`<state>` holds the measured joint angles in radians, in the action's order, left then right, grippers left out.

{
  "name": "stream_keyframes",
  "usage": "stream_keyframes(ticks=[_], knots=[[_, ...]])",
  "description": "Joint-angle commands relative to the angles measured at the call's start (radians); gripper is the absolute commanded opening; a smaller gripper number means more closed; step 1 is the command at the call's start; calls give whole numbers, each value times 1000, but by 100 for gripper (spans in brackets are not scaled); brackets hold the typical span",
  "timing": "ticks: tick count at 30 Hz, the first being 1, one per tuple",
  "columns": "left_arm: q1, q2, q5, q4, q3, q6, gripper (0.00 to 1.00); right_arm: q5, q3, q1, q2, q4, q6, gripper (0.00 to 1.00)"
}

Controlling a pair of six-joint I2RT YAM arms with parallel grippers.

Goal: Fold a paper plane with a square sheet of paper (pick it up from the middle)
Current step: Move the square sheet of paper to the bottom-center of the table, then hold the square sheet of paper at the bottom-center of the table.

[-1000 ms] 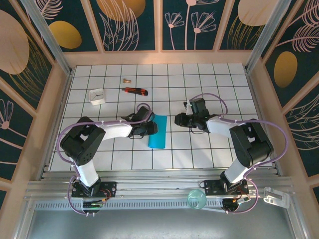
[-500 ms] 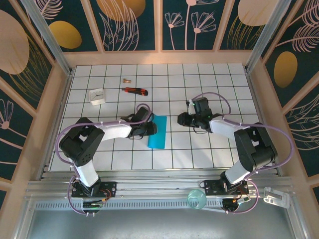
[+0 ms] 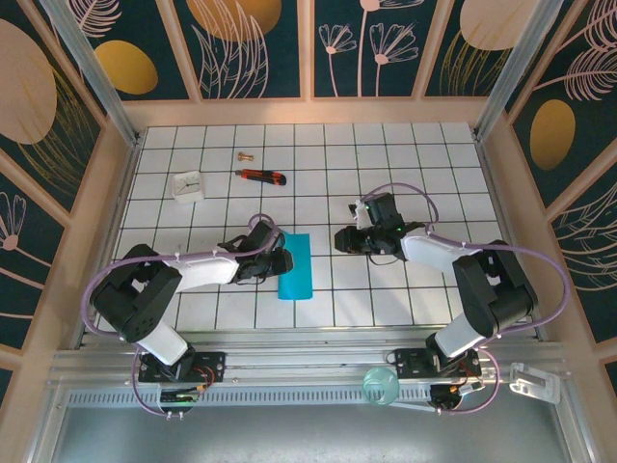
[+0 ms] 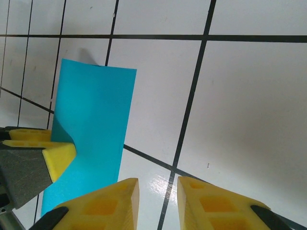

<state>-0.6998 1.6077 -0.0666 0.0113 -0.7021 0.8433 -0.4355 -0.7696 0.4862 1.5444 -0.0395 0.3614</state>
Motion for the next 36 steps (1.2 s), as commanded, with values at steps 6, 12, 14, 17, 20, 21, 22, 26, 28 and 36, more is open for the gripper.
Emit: stream_keyframes(ticks=[6, 12, 14, 17, 20, 21, 22, 26, 28, 36], knots=[[-7, 56, 1, 138, 1, 5, 33, -14, -33, 9, 30, -17, 14, 27], [-7, 78, -10, 127, -2, -5, 36, -14, -33, 8, 43, -13, 14, 27], [-7, 85, -11, 128, -5, -8, 37, -12, -33, 10, 41, -11, 13, 27], [-7, 86, -6, 136, -5, -12, 36, -11, -30, 9, 39, -11, 13, 27], [-7, 76, 11, 149, 1, -10, 34, -9, -23, 10, 34, -9, 14, 27], [-6, 72, 13, 150, 3, -7, 33, -9, -22, 8, 32, -8, 13, 27], [-7, 69, 18, 149, 6, -2, 33, -9, -20, 9, 32, -6, 14, 27], [-7, 66, 21, 135, 13, 13, 33, -9, -18, 9, 26, -5, 13, 27], [-7, 67, 20, 129, 16, 20, 33, -9, -16, 9, 21, -4, 13, 27], [-9, 86, 4, 108, 14, 21, 36, -11, -14, 9, 20, 0, 13, 27]])
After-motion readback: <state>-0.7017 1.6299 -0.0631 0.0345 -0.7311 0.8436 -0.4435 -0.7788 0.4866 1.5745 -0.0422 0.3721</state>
